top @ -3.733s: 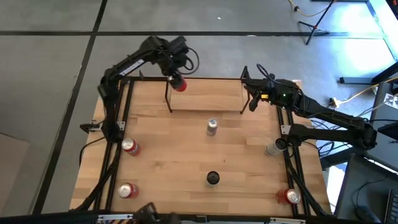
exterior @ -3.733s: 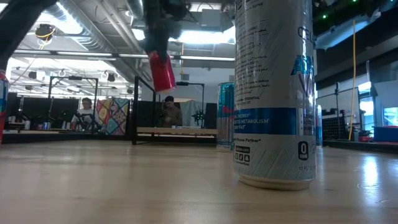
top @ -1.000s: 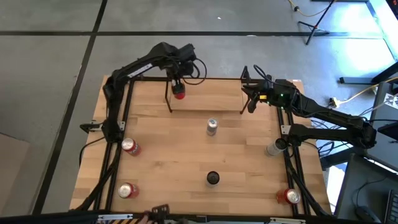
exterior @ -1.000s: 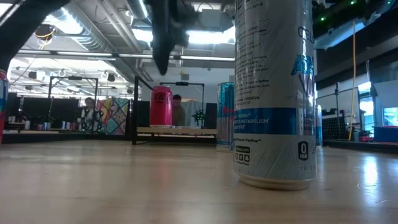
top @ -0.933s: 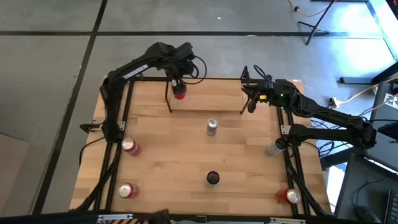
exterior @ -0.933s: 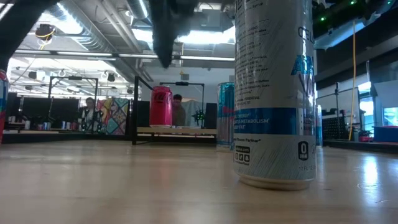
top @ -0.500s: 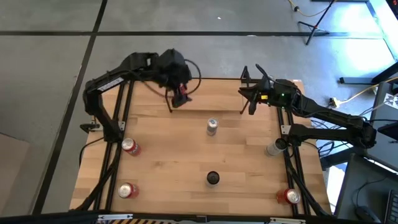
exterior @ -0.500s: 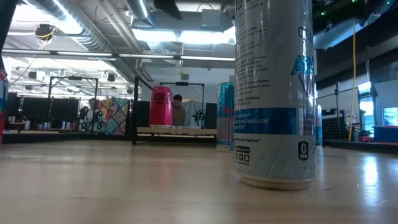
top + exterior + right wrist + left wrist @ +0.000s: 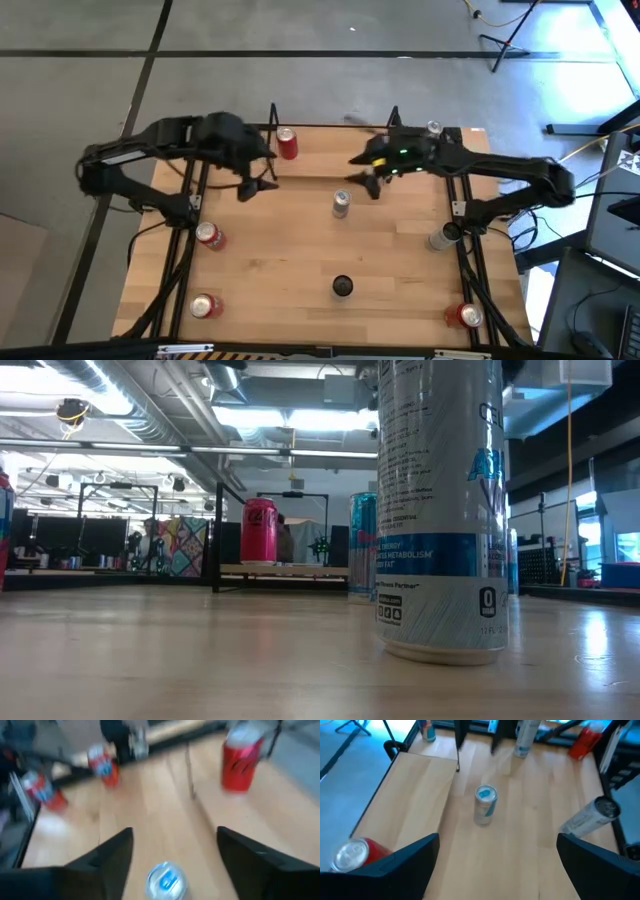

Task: Place canned beverage on shelf
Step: Put the bottom blue soda can on the shelf

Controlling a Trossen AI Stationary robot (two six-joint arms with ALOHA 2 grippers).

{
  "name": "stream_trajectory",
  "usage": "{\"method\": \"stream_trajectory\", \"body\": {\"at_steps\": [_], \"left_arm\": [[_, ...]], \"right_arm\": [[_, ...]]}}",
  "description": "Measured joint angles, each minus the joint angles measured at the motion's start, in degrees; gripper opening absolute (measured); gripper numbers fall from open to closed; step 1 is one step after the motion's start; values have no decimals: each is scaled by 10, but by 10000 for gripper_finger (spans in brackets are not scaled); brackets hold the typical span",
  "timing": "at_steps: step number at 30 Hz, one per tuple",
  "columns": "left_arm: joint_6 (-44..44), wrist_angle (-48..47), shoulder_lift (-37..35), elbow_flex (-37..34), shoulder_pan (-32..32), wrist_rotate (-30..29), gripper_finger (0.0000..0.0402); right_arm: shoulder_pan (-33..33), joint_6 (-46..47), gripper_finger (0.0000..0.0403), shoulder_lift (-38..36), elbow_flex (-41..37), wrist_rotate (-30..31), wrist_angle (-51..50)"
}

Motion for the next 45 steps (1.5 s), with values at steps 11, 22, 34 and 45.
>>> {"method": "stream_trajectory", "body": {"at_steps": [11, 22, 34, 45], "left_arm": [[-42, 66, -94, -114, -22, 0, 391], [-54, 67, -92, -114, -22, 0, 391], [-50, 66, -91, -114, -23, -1, 391], [-40, 66, -91, -114, -23, -6, 391]], "right_arm": [[29, -2, 386, 156, 151, 0, -205], [43, -63, 381, 201, 152, 10, -210], [66, -107, 374, 244, 152, 75, -224], [66, -112, 204, 245, 154, 90, -233]]}}
